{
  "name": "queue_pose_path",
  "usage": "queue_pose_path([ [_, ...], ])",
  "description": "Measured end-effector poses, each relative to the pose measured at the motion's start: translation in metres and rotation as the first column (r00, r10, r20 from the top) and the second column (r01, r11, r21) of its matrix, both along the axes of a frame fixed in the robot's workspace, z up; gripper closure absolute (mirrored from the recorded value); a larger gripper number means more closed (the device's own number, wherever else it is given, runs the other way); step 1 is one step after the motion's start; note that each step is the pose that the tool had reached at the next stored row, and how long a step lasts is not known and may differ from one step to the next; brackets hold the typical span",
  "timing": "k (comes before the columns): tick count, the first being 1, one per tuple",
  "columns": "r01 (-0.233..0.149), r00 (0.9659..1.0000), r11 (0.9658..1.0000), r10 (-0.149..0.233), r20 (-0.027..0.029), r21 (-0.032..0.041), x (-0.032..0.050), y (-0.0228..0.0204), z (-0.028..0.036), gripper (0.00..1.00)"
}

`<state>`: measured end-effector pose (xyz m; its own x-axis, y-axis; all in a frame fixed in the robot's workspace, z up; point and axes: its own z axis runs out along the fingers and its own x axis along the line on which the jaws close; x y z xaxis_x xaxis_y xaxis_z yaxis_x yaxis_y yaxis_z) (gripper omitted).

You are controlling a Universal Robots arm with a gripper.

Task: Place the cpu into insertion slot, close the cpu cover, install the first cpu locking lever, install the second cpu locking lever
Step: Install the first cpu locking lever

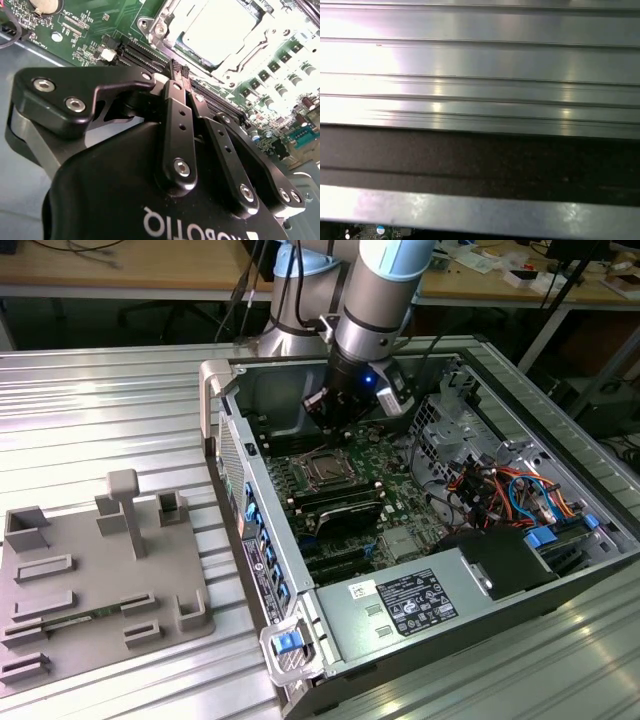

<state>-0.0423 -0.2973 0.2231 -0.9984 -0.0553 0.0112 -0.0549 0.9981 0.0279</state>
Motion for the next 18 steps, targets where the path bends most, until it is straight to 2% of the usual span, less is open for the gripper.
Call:
queue_pose_path([
  [9, 0.000, 1.0000, 1.0000, 0.000, 0.0010, 0.0002, -0.0022, 0.0037, 0.0005, 0.89],
  [18, 0.000, 1.0000, 1.0000, 0.000, 0.0010, 0.0001, 0.0010, 0.0037, -0.0071, 0.89],
])
